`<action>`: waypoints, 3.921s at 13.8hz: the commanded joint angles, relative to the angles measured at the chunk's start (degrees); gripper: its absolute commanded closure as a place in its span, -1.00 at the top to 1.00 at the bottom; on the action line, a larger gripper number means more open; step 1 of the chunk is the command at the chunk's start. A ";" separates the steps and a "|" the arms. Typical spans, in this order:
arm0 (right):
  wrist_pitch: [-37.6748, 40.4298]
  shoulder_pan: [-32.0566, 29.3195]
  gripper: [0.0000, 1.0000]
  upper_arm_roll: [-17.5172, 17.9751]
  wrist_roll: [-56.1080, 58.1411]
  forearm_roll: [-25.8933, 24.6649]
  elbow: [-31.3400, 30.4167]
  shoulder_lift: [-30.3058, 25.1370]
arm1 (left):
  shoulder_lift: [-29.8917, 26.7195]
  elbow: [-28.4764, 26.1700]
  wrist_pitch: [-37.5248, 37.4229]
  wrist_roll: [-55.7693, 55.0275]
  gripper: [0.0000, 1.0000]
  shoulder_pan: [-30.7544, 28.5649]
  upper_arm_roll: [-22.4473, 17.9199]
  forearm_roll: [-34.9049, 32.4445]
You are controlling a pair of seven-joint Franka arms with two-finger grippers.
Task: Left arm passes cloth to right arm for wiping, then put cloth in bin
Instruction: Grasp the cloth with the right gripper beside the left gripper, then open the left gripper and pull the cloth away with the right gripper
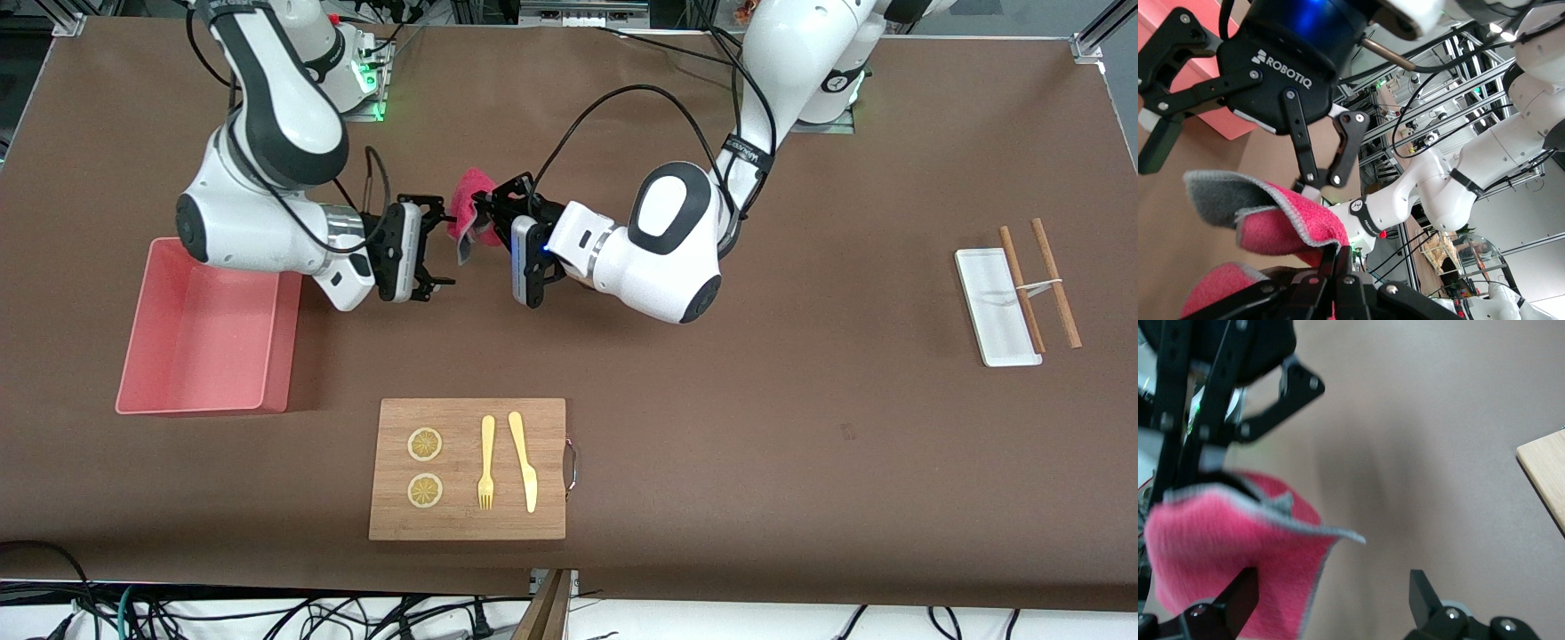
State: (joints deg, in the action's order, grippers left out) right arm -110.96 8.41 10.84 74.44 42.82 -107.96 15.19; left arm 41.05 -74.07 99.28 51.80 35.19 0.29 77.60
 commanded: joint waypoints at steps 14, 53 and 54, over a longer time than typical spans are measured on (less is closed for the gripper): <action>5.95 3.53 0.99 -2.93 5.37 1.04 -0.94 -0.87 | -0.36 -2.13 -1.99 5.85 -1.00 -1.79 -0.11 1.94; 25.34 6.35 -1.00 -10.22 -30.91 -12.74 11.09 -5.34 | -0.89 -2.04 -6.91 14.03 1.00 -3.19 0.86 2.38; 25.61 6.27 -1.00 -10.22 -33.89 -14.06 11.36 -6.30 | -0.98 -2.04 -6.91 14.03 1.00 -3.63 0.86 2.12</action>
State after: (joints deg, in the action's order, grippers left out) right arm -87.46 14.88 0.38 45.73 31.26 -98.13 10.15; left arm 41.33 -75.28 93.19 65.11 32.24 1.35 77.89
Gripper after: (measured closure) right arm 0.991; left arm 0.018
